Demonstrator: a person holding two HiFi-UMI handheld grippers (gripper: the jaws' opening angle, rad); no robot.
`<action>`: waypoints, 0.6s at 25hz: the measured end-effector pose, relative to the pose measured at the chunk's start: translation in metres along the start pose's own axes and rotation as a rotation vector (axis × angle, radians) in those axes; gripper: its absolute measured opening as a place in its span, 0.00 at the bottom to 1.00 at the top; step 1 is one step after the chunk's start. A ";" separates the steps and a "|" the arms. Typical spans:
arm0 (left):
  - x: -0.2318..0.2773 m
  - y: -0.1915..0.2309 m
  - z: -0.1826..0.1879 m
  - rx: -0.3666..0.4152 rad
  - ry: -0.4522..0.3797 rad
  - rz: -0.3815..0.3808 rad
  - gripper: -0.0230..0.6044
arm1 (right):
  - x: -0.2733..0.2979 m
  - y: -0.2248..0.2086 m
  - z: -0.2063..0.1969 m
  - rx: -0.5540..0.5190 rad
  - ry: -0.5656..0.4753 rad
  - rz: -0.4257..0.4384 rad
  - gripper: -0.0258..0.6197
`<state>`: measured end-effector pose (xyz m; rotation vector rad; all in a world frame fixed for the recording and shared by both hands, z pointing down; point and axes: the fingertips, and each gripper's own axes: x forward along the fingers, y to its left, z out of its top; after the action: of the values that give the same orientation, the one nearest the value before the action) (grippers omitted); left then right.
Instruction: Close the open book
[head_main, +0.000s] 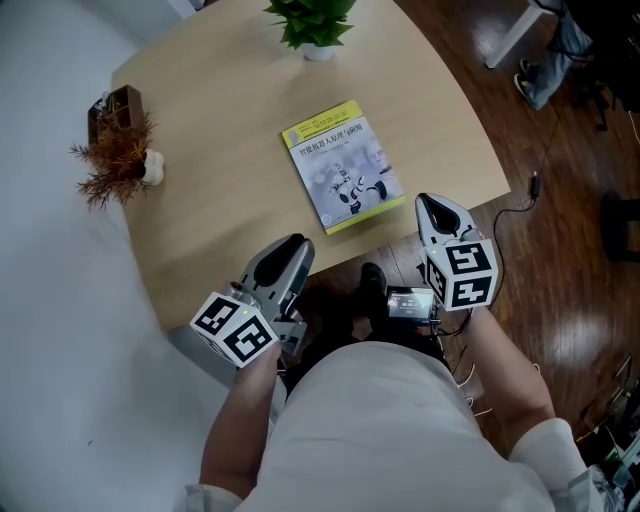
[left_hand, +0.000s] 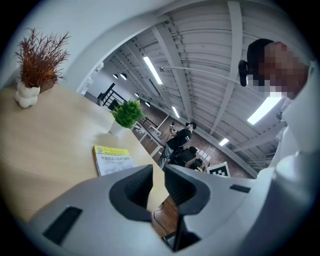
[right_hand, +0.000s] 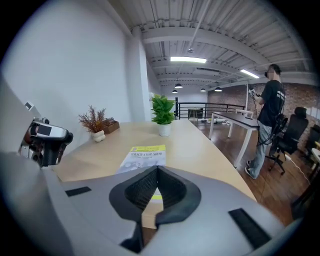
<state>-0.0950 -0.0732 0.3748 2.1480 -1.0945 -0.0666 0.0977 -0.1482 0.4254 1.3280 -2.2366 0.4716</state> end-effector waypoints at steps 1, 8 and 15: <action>-0.002 -0.001 0.003 0.009 -0.005 -0.002 0.14 | -0.001 0.002 0.003 -0.003 -0.004 0.004 0.04; -0.020 -0.017 0.020 0.050 -0.037 -0.018 0.08 | -0.016 0.021 0.026 -0.040 -0.045 0.044 0.04; -0.035 -0.038 0.036 0.104 -0.063 -0.049 0.03 | -0.037 0.043 0.052 -0.059 -0.099 0.105 0.04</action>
<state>-0.1042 -0.0536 0.3159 2.2798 -1.1024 -0.1023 0.0623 -0.1291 0.3597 1.2334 -2.3917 0.3804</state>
